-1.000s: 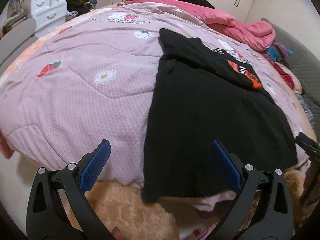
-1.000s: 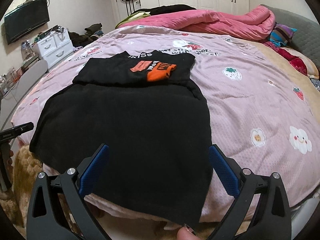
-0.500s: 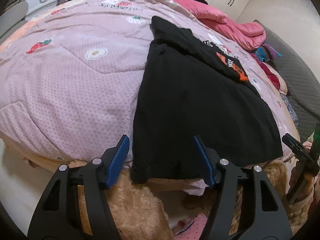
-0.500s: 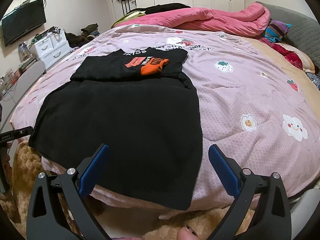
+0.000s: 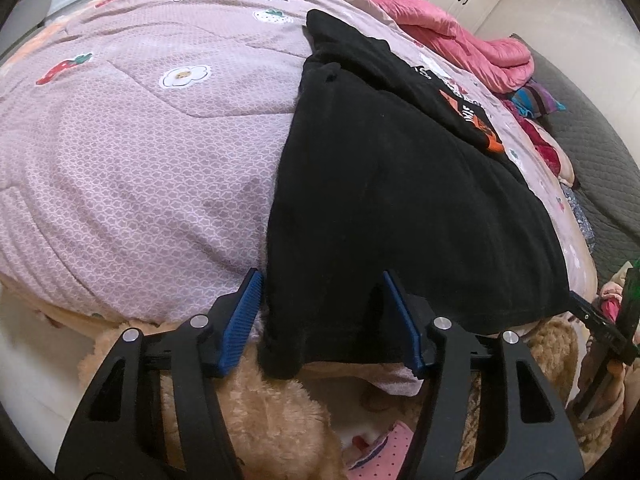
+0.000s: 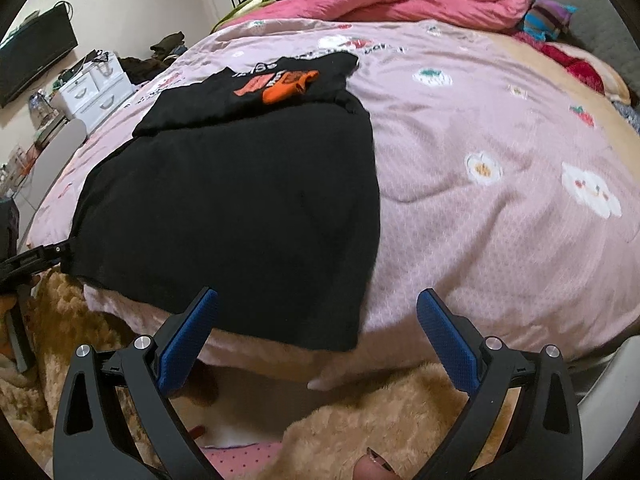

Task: Fold small clothes
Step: 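Move both grippers down to the hem of the black sweatshirt, then close the right gripper on the hem while the left gripper also grasps it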

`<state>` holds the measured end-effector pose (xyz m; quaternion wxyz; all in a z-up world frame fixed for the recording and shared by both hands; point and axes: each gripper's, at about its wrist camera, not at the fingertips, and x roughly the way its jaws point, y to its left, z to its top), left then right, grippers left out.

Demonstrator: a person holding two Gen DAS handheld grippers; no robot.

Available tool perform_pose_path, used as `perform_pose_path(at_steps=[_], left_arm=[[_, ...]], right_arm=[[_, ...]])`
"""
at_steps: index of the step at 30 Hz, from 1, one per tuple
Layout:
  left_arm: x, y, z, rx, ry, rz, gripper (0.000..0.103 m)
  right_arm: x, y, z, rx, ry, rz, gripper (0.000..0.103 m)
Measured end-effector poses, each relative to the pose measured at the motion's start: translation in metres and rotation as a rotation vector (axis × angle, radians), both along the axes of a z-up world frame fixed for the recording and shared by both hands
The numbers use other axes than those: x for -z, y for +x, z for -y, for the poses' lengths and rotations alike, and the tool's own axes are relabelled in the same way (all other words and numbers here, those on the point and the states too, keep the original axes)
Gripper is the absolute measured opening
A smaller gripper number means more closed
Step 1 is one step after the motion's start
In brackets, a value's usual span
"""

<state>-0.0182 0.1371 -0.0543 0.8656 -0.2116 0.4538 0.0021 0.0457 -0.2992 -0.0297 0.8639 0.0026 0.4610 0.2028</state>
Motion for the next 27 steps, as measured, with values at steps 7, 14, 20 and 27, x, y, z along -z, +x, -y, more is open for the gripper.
perform_pose_path(at_steps=[7,14,20,27], left_arm=[[-0.002,-0.003,0.003,0.008,0.025,-0.004,0.052],[0.0,-0.006,0.002,0.003,0.021,-0.006,0.052],[0.001,-0.006,-0.001,0.0,0.016,-0.008,0.052],[0.0,-0.003,-0.001,-0.004,0.053,-0.018,0.016]], right_arm=[[0.0,0.0,0.0,-0.009,0.029,-0.019,0.068],[0.014,0.007,-0.004,-0.005,-0.035,-0.033,0.017],[-0.01,0.001,0.011,-0.012,0.115,0.026,0.009],[-0.052,0.009,0.025,-0.014,0.255,0.13,0.009]])
